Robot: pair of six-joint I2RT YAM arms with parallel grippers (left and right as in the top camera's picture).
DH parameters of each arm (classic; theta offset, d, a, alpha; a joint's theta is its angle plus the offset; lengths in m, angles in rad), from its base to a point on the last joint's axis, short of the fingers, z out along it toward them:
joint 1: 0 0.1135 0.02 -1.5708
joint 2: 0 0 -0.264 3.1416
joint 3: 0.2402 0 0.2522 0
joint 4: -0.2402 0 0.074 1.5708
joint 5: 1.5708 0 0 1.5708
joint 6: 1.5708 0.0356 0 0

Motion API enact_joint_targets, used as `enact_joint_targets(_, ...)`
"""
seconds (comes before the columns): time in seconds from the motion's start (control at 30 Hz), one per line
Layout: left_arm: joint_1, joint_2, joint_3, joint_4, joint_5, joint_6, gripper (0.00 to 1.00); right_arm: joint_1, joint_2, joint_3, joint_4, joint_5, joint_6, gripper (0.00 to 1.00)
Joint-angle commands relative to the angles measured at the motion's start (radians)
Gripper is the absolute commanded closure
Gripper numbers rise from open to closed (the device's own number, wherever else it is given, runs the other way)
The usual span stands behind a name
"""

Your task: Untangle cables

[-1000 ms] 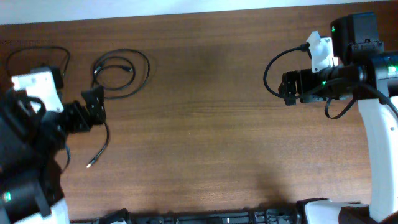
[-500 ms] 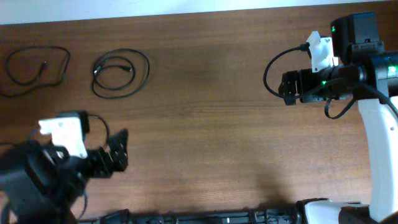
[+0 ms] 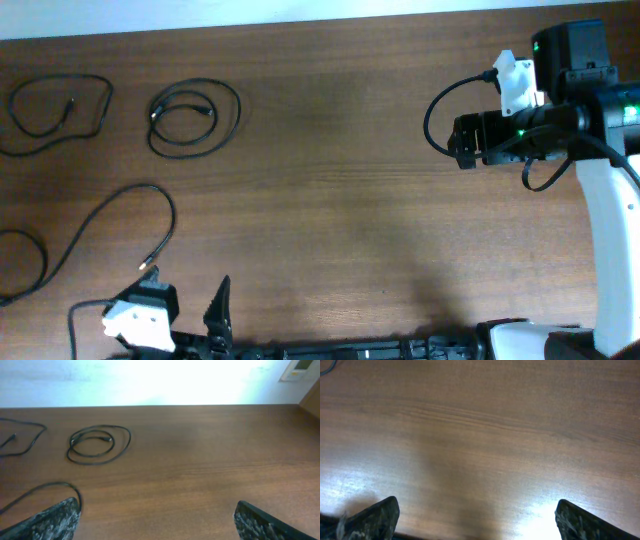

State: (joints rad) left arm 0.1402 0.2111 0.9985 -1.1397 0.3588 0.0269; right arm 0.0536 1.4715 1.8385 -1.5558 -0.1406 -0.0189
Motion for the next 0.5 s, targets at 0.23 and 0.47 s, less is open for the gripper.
enact_joint_targets(0.23, -0.013, -0.205, -0.143, 0.019, -0.004, 0.012, 0.01, -0.002, -0.008, 0.013, 0.0, -0.006, 0.006, 0.01)
enact_joint_targets(0.47, -0.013, -0.205, -0.152, 0.091, 0.0, 0.013, 0.01, -0.002, -0.008, 0.013, 0.0, -0.006, 0.006, 0.01)
